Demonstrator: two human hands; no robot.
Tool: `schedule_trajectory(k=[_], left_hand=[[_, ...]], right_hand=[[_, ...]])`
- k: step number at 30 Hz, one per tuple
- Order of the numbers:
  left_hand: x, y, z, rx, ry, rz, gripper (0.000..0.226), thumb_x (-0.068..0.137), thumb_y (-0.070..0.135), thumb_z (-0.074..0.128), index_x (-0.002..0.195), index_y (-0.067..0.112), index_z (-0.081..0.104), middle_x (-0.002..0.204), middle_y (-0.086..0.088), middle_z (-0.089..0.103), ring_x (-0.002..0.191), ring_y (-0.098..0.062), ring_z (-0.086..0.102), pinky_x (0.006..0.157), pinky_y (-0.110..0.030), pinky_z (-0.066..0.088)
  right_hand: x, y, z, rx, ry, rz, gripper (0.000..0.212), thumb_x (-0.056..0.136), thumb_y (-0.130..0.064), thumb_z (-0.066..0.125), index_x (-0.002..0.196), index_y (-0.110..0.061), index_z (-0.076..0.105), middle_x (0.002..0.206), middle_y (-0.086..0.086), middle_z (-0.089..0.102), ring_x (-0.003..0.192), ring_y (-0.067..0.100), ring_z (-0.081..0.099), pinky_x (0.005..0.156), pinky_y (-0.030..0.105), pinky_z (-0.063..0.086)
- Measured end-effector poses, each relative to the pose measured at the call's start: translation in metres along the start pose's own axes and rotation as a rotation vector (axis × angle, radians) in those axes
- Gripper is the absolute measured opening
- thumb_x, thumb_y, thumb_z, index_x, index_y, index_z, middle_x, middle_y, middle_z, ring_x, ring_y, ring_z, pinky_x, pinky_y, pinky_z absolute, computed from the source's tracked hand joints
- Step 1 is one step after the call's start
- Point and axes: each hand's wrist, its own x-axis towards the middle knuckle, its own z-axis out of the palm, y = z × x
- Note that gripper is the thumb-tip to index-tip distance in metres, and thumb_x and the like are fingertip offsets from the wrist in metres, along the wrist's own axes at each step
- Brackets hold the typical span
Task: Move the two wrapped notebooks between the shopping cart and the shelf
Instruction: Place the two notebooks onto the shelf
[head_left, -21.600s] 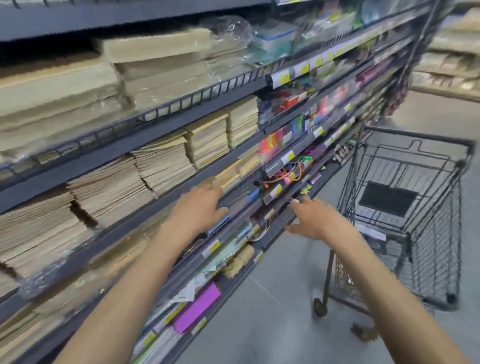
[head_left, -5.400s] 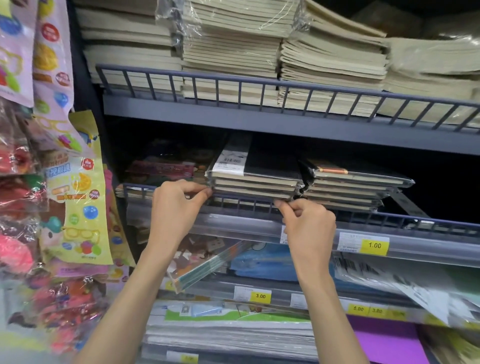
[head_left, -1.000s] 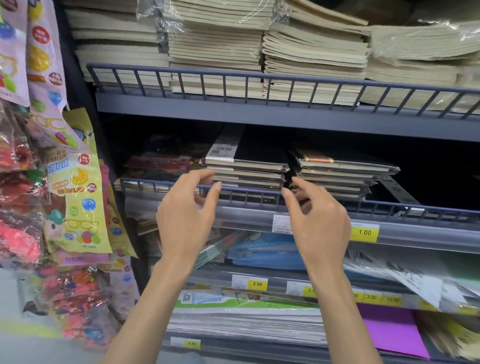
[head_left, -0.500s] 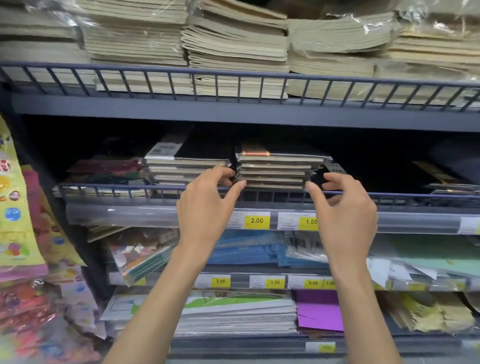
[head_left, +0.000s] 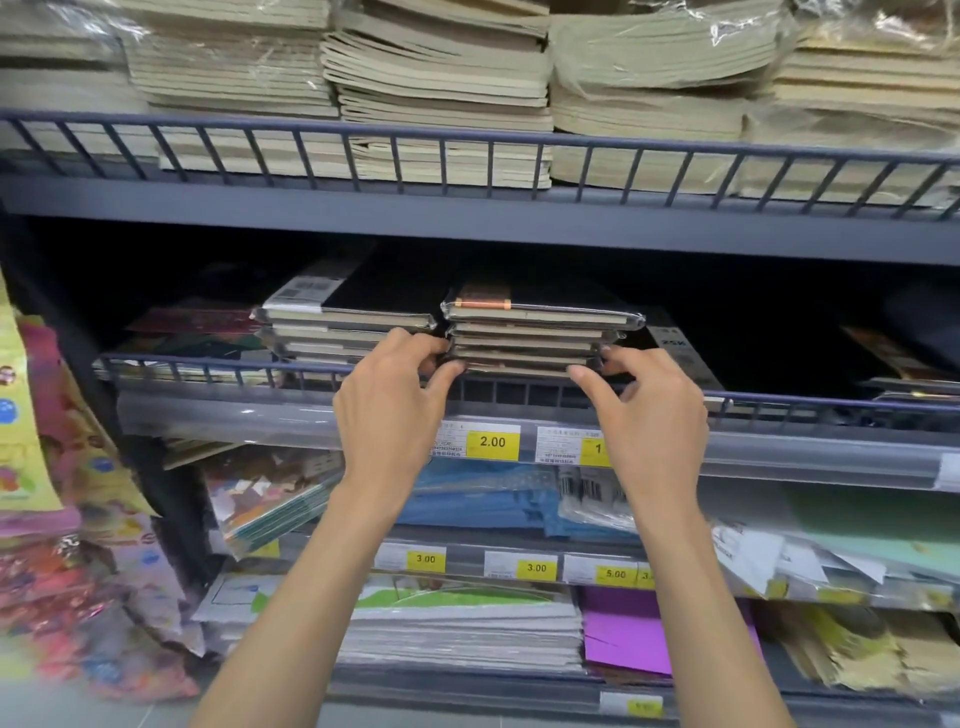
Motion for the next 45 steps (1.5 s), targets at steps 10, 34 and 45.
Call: schedule_trajectory(k=[10, 34, 45], left_hand=[[0.003, -0.005, 0.004, -0.126, -0.067, -0.026, 0.01, 0.084, 0.023, 0.078, 0.085, 0.012, 0.079, 0.073, 0.007, 0.061, 0.067, -0.014, 0.057, 0.063, -0.028, 0.044], [0.006, 0.001, -0.005, -0.143, -0.129, -0.176, 0.014, 0.088, 0.033, 0.074, 0.089, 0.022, 0.081, 0.062, 0.012, 0.064, 0.062, -0.011, 0.061, 0.058, -0.028, 0.047], [0.005, -0.001, 0.0, -0.025, -0.077, -0.054, 0.016, 0.091, 0.031, 0.071, 0.08, 0.021, 0.077, 0.056, 0.012, 0.056, 0.054, -0.012, 0.049, 0.048, -0.022, 0.027]], right_hand=[[-0.002, 0.009, 0.008, 0.034, 0.003, 0.045, 0.029, 0.086, -0.043, 0.074, 0.085, -0.014, 0.075, 0.085, -0.002, 0.066, 0.07, 0.018, 0.061, 0.062, 0.038, 0.053], [-0.002, 0.001, 0.01, 0.147, 0.068, 0.159, 0.026, 0.085, -0.041, 0.075, 0.096, -0.017, 0.078, 0.1, -0.007, 0.065, 0.083, 0.013, 0.064, 0.069, 0.034, 0.054], [0.002, -0.001, 0.011, 0.089, 0.06, 0.182, 0.024, 0.088, -0.039, 0.073, 0.096, -0.017, 0.078, 0.102, -0.003, 0.066, 0.079, 0.014, 0.059, 0.064, 0.031, 0.046]])
